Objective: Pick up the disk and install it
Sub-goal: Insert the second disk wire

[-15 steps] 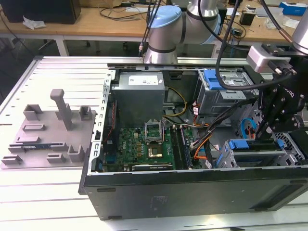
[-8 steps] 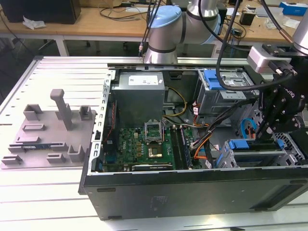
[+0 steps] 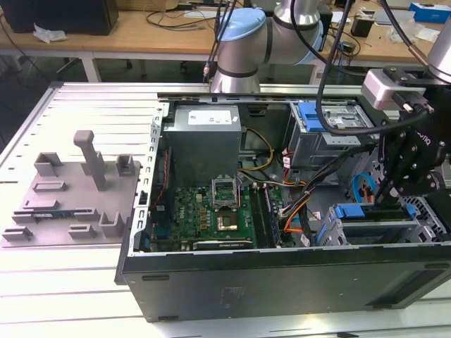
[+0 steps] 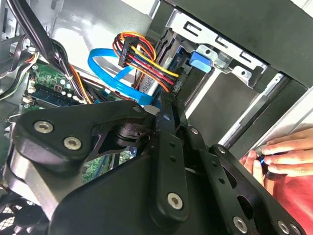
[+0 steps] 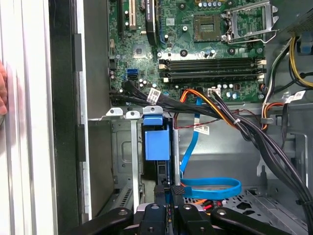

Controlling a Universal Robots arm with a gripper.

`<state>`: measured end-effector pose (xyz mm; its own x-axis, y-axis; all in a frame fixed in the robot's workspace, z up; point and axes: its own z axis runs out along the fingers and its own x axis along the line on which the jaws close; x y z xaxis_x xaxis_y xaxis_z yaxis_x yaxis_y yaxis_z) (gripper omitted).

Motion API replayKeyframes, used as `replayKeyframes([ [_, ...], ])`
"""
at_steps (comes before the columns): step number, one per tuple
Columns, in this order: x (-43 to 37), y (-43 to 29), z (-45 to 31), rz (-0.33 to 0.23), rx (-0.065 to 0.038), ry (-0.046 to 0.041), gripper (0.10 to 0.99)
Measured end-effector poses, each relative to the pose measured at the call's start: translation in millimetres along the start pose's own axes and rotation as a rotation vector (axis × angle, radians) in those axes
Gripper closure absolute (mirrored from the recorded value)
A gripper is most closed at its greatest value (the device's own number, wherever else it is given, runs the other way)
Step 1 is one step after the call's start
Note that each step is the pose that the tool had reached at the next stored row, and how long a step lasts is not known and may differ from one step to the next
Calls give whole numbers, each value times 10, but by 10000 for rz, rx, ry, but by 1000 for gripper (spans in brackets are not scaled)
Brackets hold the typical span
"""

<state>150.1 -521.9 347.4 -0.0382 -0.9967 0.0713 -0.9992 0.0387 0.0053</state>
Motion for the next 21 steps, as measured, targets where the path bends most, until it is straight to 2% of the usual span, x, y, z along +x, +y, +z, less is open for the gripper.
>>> replayKeyframes([
  [21,-5,-1,77,-39,3,3,925],
])
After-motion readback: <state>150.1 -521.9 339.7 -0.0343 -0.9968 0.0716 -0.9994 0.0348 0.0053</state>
